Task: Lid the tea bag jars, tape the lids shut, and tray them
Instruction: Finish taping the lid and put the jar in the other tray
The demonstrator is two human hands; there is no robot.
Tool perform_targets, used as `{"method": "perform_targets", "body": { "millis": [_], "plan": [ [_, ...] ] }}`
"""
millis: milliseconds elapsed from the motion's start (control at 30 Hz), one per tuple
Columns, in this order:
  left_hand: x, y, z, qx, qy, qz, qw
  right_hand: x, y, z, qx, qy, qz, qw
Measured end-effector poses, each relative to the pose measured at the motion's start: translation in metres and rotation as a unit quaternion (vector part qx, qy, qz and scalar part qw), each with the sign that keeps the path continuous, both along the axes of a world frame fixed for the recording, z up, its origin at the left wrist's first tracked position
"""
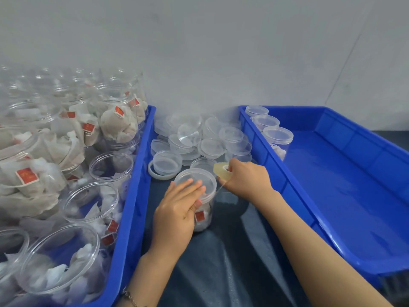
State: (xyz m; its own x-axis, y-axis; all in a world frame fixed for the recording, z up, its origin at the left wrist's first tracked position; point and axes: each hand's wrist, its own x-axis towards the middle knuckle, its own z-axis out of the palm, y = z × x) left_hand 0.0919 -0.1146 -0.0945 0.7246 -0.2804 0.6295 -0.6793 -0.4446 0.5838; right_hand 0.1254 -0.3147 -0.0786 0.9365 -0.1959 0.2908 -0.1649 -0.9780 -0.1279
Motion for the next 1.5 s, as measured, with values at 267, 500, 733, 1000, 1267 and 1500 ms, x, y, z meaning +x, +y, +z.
{"method": "perform_targets", "body": {
  "millis": [267, 500, 733, 1000, 1267, 1500],
  "plan": [
    [0.0, -0.001, 0.003, -0.004, 0.02, -0.007, 1.0, 0.017, 0.018, -0.004, 0.003, 0.012, 0.031, 0.999],
    [0.002, -0.02, 0.03, 0.15, -0.013, 0.101, 0.983, 0.005, 0.013, -0.001, -0.019, -0.007, 0.014, 1.0],
    [0.013, -0.03, 0.024, 0.348, 0.016, 0.132, 0.928, -0.028, 0.003, 0.004, -0.05, -0.012, 0.014, 0.999],
    [0.002, -0.011, 0.029, 0.357, 0.06, 0.113, 0.925, -0.11, -0.002, 0.001, -0.038, 0.027, 0.05, 0.998],
    [-0.017, -0.003, 0.029, 0.329, 0.043, 0.076, 0.94, -0.133, 0.0, 0.027, 0.314, 0.193, 0.177, 0.912],
    [-0.013, 0.005, 0.029, 0.275, 0.106, 0.038, 0.955, -0.14, 0.012, 0.011, 0.388, 0.095, 0.133, 0.907]
  ]
}}
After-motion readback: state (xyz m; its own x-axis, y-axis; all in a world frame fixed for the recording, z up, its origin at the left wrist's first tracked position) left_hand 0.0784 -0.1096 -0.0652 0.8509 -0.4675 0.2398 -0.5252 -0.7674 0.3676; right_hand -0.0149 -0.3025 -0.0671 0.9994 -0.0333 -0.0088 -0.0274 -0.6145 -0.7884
